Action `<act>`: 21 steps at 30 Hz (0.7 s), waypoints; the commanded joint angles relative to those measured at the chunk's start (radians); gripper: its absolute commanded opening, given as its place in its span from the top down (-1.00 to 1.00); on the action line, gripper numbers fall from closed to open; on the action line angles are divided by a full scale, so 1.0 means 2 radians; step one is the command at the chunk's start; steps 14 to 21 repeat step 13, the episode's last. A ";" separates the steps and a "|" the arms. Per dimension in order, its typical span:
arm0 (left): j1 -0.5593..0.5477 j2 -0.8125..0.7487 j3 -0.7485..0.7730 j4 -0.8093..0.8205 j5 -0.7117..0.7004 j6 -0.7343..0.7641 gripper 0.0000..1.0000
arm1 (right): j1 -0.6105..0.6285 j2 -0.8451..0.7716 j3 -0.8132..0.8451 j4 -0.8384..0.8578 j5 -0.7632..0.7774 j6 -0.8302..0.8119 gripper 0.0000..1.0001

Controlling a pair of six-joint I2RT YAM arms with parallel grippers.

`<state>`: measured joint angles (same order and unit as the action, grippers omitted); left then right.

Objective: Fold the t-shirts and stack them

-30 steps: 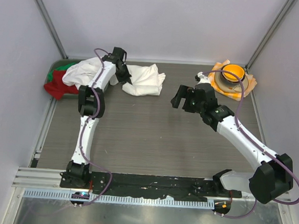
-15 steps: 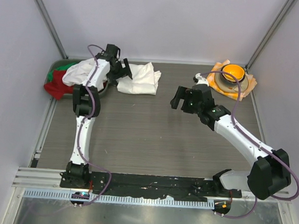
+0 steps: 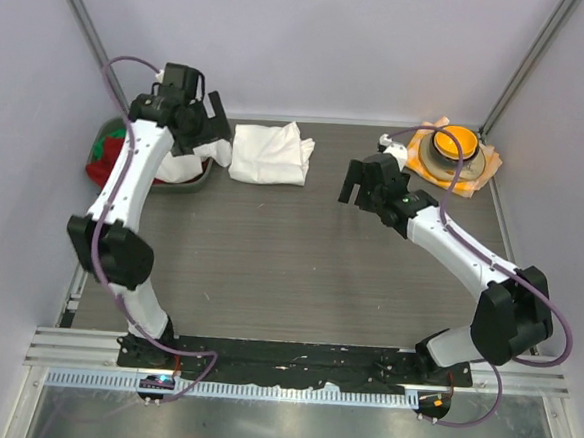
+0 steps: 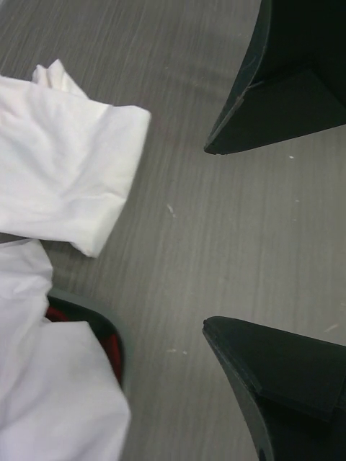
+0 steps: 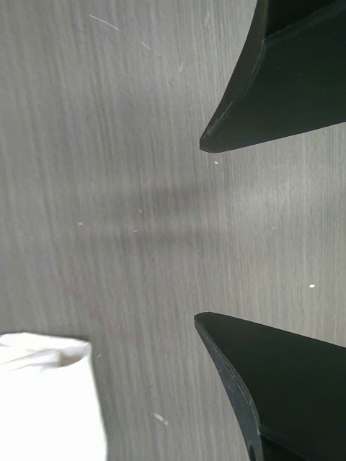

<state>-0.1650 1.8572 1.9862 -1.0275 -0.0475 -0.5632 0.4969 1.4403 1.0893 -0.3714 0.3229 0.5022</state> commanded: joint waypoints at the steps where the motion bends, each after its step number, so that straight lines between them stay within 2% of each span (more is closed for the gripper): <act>1: -0.004 -0.118 -0.097 0.013 -0.019 0.002 -1.00 | 0.007 -0.018 0.056 0.002 0.038 -0.023 -0.99; 2: -0.004 -0.182 -0.157 0.056 -0.007 -0.001 -0.99 | 0.008 -0.020 0.067 0.002 0.036 -0.026 -0.99; 4: -0.004 -0.245 -0.215 0.088 0.022 -0.008 -1.00 | 0.012 -0.031 0.077 0.001 0.036 -0.032 -0.99; 5: -0.004 -0.300 -0.264 0.103 0.038 -0.010 -0.99 | 0.012 -0.036 0.082 0.002 0.035 -0.035 -0.99; 8: -0.005 -0.406 -0.339 0.129 0.043 -0.016 -1.00 | 0.018 -0.057 0.087 0.008 0.030 -0.039 -0.99; 11: -0.005 -0.473 -0.392 0.132 0.036 -0.011 -0.99 | 0.034 -0.084 0.071 0.038 0.008 -0.078 -0.99; 12: -0.005 -0.509 -0.403 0.130 0.031 -0.012 -0.99 | 0.039 -0.079 0.082 0.011 0.036 -0.081 -0.99; 13: -0.005 -0.526 -0.415 0.129 0.031 -0.011 -0.99 | 0.054 -0.072 0.093 0.003 0.069 -0.084 -1.00; 21: -0.005 -0.526 -0.415 0.129 0.031 -0.011 -0.99 | 0.054 -0.072 0.093 0.003 0.069 -0.084 -1.00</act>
